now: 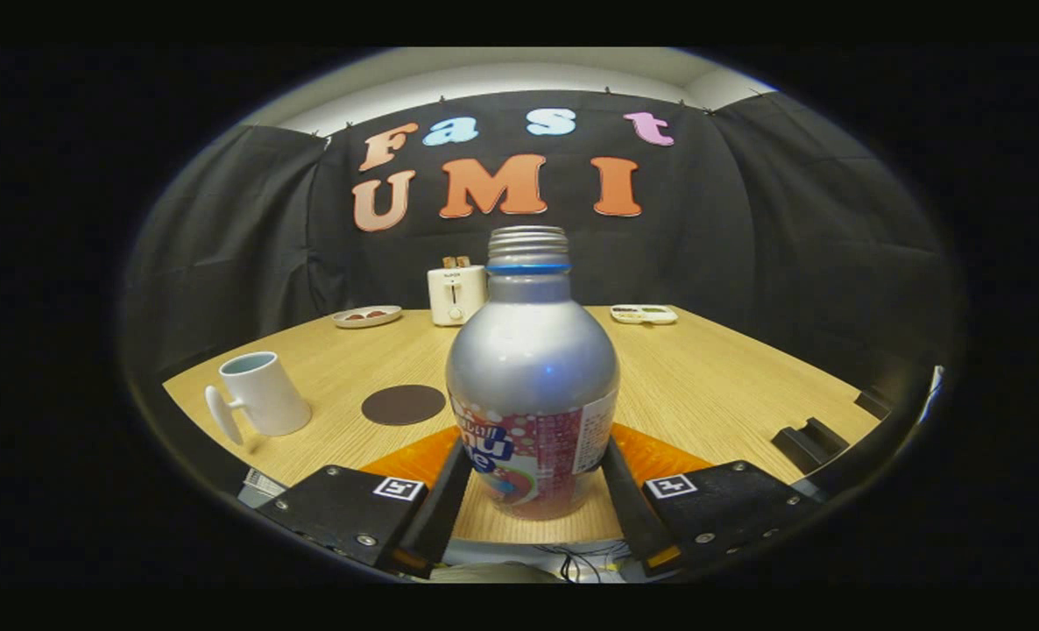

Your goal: Take the bottle from table, then pour the juice into the cup, finally place the bottle on the coaster

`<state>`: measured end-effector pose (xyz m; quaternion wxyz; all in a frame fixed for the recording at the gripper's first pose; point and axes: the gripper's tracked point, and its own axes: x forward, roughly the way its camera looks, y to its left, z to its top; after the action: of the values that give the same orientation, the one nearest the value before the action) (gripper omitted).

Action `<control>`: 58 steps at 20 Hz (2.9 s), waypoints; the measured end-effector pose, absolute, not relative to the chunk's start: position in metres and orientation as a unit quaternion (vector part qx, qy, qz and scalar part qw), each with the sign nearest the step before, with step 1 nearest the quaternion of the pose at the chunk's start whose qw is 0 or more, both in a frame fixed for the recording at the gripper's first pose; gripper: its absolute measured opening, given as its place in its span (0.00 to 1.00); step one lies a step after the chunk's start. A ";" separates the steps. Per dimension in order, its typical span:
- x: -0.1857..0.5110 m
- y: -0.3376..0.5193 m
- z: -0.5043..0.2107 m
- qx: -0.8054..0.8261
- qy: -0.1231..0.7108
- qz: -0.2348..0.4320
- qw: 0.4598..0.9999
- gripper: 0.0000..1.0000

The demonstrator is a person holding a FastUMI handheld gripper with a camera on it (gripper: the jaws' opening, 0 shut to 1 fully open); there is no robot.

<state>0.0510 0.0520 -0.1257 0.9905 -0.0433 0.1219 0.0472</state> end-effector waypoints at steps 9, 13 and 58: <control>0.053 0.072 -0.086 -0.120 0.090 0.054 0.987 0.77; 0.056 0.089 -0.073 -0.159 0.081 0.061 0.982 0.77; 0.106 0.213 -0.065 -0.674 0.025 0.115 0.729 0.77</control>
<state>0.1057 0.2130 -0.0648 0.7295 -0.6737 0.0246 0.1154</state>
